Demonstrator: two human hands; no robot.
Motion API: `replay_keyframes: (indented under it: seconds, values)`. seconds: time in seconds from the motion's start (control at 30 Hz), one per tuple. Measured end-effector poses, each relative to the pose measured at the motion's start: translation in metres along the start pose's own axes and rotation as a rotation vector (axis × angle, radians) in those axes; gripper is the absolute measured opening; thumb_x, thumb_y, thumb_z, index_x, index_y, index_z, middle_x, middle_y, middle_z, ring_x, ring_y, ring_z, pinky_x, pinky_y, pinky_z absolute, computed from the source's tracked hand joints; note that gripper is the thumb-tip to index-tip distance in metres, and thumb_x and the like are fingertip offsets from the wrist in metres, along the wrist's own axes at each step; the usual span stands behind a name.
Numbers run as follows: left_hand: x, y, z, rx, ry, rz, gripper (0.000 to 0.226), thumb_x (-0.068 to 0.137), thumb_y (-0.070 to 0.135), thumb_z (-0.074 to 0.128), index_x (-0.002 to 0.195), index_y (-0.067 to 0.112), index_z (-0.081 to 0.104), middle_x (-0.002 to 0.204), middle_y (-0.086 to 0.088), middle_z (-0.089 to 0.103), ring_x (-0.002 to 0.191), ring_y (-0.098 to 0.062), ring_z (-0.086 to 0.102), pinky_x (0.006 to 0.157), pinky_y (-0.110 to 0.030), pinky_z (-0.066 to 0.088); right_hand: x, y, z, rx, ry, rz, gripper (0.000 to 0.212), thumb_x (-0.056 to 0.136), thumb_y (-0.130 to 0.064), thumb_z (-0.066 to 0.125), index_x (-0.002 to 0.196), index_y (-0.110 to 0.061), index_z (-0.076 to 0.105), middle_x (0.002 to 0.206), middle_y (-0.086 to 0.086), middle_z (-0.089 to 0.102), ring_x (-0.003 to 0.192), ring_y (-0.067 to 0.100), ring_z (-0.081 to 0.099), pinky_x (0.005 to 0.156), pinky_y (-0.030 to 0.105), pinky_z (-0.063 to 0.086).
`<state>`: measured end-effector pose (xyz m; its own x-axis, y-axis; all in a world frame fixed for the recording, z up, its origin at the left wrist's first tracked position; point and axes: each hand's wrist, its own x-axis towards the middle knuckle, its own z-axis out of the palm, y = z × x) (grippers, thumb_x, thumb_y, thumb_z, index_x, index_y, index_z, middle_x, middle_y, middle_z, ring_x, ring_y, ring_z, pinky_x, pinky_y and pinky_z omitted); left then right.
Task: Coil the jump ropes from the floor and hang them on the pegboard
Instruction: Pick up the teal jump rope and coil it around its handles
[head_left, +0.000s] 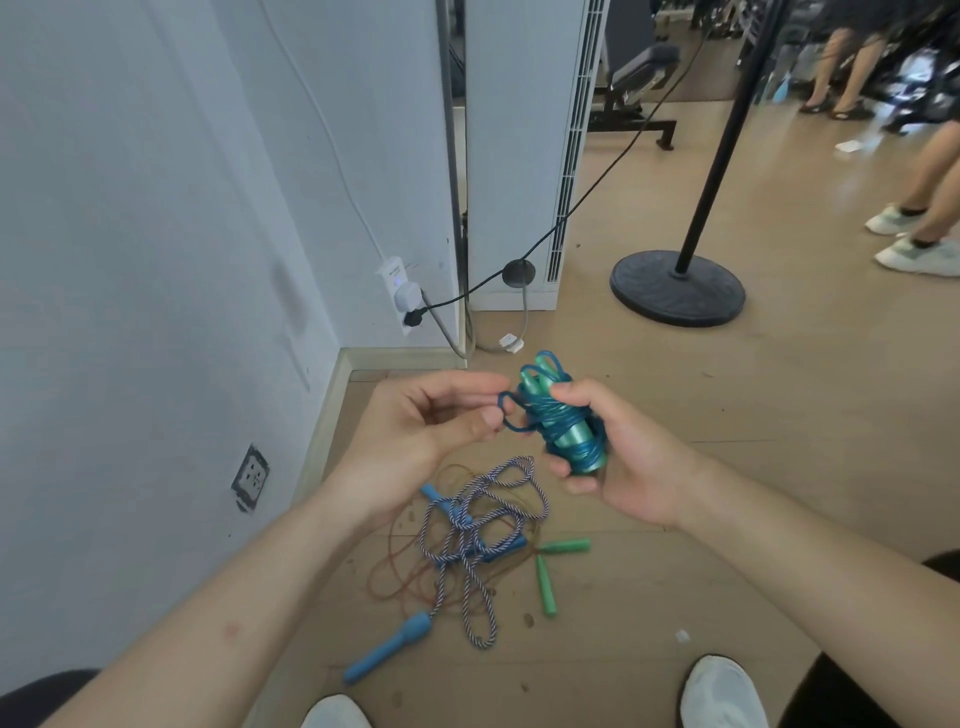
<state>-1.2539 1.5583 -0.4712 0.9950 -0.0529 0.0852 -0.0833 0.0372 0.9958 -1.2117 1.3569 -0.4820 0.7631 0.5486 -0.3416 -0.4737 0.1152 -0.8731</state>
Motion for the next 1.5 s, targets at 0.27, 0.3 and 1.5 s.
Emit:
replay_keyframes:
  seconds: [0.27, 0.3, 1.5]
  values:
    - [0.000, -0.001, 0.003, 0.156, 0.018, 0.189, 0.021, 0.072, 0.013, 0.079, 0.093, 0.008, 0.077, 0.087, -0.003, 0.079, 0.080, -0.014, 0.074, 0.078, -0.023, 0.057, -0.002, 0.006, 0.003, -0.048, -0.127, -0.001, 0.037, 0.089, -0.041, 0.054, 0.114, -0.016, 0.064, 0.089, 0.010, 0.061, 0.053, 0.016, 0.044, 0.043, 0.027, 0.017]
    - [0.000, -0.002, 0.003, 0.157, 0.020, 0.204, 0.019, 0.073, 0.013, 0.079, 0.091, 0.007, 0.077, 0.086, -0.003, 0.078, 0.080, -0.018, 0.074, 0.078, -0.027, 0.059, -0.002, 0.007, 0.004, -0.038, -0.137, 0.001, 0.036, 0.090, -0.041, 0.053, 0.113, -0.015, 0.064, 0.089, 0.010, 0.060, 0.053, 0.016, 0.044, 0.044, 0.028, 0.016]
    - [-0.005, -0.009, 0.014, 0.260, 0.057, 0.238, 0.008, 0.088, 0.005, 0.073, 0.092, 0.008, 0.067, 0.083, -0.013, 0.069, 0.066, -0.026, 0.070, 0.063, -0.028, 0.059, -0.005, 0.010, 0.017, -0.222, 0.113, -0.095, 0.030, 0.070, -0.026, 0.066, 0.096, -0.013, 0.070, 0.079, 0.011, 0.070, 0.044, 0.020, 0.048, 0.040, 0.019, 0.024]
